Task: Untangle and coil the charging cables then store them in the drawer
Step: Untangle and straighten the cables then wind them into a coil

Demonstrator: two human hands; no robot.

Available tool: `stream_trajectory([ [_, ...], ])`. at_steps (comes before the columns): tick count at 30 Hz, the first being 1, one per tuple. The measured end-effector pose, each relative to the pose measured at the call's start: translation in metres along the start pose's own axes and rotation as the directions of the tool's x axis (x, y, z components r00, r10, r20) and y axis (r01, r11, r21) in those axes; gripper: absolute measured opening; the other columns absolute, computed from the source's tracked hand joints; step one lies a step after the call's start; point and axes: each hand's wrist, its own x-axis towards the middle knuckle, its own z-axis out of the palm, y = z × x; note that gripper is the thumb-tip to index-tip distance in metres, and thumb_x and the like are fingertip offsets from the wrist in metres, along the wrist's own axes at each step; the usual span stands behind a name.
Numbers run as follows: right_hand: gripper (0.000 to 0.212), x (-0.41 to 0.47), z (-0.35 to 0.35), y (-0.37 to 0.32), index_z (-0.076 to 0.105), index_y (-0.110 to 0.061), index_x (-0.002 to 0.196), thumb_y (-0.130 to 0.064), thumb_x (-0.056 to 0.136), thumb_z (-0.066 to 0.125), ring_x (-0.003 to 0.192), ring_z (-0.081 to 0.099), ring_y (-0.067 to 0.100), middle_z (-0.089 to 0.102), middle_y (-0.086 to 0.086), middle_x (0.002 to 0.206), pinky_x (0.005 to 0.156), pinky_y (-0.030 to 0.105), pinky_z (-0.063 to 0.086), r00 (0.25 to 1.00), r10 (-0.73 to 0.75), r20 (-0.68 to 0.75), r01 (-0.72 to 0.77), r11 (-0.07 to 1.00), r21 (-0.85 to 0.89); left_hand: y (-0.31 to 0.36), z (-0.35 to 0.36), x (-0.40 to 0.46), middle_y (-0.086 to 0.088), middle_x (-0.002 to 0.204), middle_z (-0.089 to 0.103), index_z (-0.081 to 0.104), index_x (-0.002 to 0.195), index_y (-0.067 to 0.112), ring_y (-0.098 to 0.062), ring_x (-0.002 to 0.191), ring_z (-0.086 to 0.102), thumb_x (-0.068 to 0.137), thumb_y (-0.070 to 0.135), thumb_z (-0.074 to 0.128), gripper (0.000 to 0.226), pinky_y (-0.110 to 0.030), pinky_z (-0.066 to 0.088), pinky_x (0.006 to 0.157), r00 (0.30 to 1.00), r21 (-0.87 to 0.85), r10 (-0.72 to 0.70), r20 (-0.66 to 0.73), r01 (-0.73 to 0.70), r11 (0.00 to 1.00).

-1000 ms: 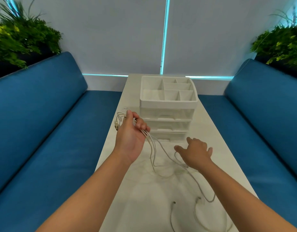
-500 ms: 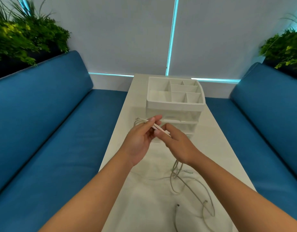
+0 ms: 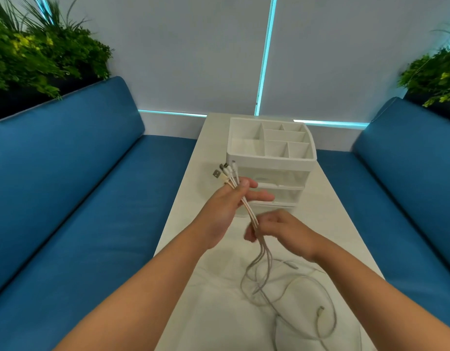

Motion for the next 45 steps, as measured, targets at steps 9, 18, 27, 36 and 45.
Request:
stream_trajectory([
  [9, 0.027, 0.011, 0.022, -0.006, 0.063, -0.012, 0.082, -0.03, 0.098, 0.051, 0.05, 0.033, 0.008, 0.041, -0.005, 0.057, 0.048, 0.018, 0.032, 0.985, 0.031, -0.17, 0.034, 0.931, 0.363, 0.011, -0.008, 0.01, -0.003, 0.131, 0.065, 0.051, 0.136, 0.018, -0.015, 0.12, 0.061, 0.102, 0.02, 0.041, 0.035, -0.023, 0.051, 0.086, 0.986, -0.435, -0.094, 0.137, 0.145, 0.889],
  [18, 0.066, 0.004, 0.031, 0.004, 0.065, -0.012, 0.059, -0.061, 0.094, 0.037, 0.052, 0.052, 0.011, 0.051, -0.003, 0.048, 0.064, 0.028, 0.043, 0.94, 0.073, -0.333, -0.072, 0.997, 0.015, 0.015, -0.004, 0.011, -0.008, 0.103, 0.075, 0.052, 0.105, 0.011, -0.018, 0.109, 0.068, 0.105, 0.027, 0.037, 0.022, -0.032, 0.041, 0.102, 0.999, -0.149, -0.018, 0.048, 0.025, 0.989],
  [27, 0.028, -0.002, 0.029, 0.017, 0.056, -0.015, 0.082, -0.033, 0.101, 0.046, 0.047, 0.031, 0.009, 0.04, -0.009, 0.053, 0.048, 0.022, 0.029, 0.962, 0.036, -0.272, 0.049, 0.952, 0.301, 0.016, -0.007, 0.012, -0.017, 0.121, 0.068, 0.048, 0.102, 0.018, -0.03, 0.119, 0.062, 0.105, 0.025, 0.035, 0.015, -0.044, 0.039, 0.11, 0.99, -0.345, 0.024, 0.137, 0.025, 0.938],
  [36, 0.032, -0.013, 0.039, 0.027, 0.068, -0.015, 0.088, -0.034, 0.1, 0.045, 0.051, 0.042, 0.01, 0.048, -0.002, 0.062, 0.054, 0.022, 0.037, 0.982, 0.0, -0.187, 0.073, 0.92, 0.386, 0.008, -0.016, 0.011, -0.01, 0.108, 0.071, 0.057, 0.112, 0.011, -0.021, 0.09, 0.07, 0.102, 0.011, 0.04, 0.02, -0.036, 0.054, 0.094, 0.997, -0.484, 0.018, 0.07, 0.018, 0.875],
  [45, 0.045, -0.002, 0.05, 0.033, 0.045, -0.021, 0.063, -0.046, 0.1, 0.038, 0.056, 0.039, 0.008, 0.044, -0.011, 0.058, 0.062, 0.028, 0.033, 0.917, 0.048, -0.397, -0.036, 0.999, 0.037, 0.017, -0.002, 0.012, 0.001, 0.059, 0.025, 0.059, 0.086, 0.012, -0.014, 0.055, 0.016, 0.089, 0.052, 0.047, 0.042, -0.028, 0.034, 0.054, 0.993, -0.58, -0.098, 0.064, 0.117, 0.806],
])
